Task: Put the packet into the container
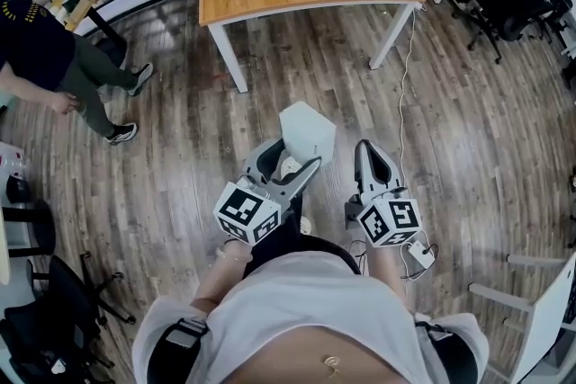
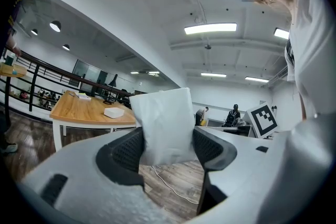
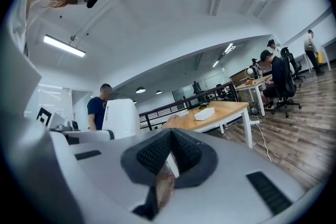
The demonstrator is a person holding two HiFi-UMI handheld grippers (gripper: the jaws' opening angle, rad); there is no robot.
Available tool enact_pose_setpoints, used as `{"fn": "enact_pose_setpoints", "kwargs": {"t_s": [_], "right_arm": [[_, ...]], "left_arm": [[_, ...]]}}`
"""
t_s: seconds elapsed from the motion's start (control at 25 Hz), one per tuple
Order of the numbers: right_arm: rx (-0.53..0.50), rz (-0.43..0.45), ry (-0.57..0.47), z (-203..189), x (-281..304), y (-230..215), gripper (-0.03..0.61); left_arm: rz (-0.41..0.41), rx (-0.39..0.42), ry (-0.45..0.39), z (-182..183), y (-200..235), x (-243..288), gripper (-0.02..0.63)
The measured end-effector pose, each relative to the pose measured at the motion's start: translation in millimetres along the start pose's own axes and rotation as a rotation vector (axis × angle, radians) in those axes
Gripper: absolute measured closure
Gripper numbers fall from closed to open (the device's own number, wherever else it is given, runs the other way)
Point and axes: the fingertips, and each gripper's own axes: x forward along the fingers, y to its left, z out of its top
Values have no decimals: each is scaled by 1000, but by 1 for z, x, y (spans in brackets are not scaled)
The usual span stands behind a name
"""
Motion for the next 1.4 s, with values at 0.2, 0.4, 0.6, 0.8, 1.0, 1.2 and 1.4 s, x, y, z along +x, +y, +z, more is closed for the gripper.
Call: {"fn": "enact_pose_setpoints", "kwargs": {"t_s": [0.2,0.4,0.6,0.8,1.0,1.2,1.4], "right_arm": [[3,-1,-1,6,14,-8,568],[8,-14,7,7,35,-21,568],[8,-23,-1,16,64,-31,568],[3,-28,-2,27,96,-40,568],[-8,-29,-13,39,125,-45,568],[-11,-35,-26,52,158,-54,568],[-6,-34,-31,56,191,-59,568]], "left_arm": [[-5,-1,4,4,11,17,319],[-8,-5,8,8,27,36,319],[-5,-5,10,15,52,54,319],[-4,-10,13,25,78,75,319],[-10,-5,8,36,100,93,319],[-20,2,10,47,123,114,319],[-36,9,14,55,148,133,319]]}}
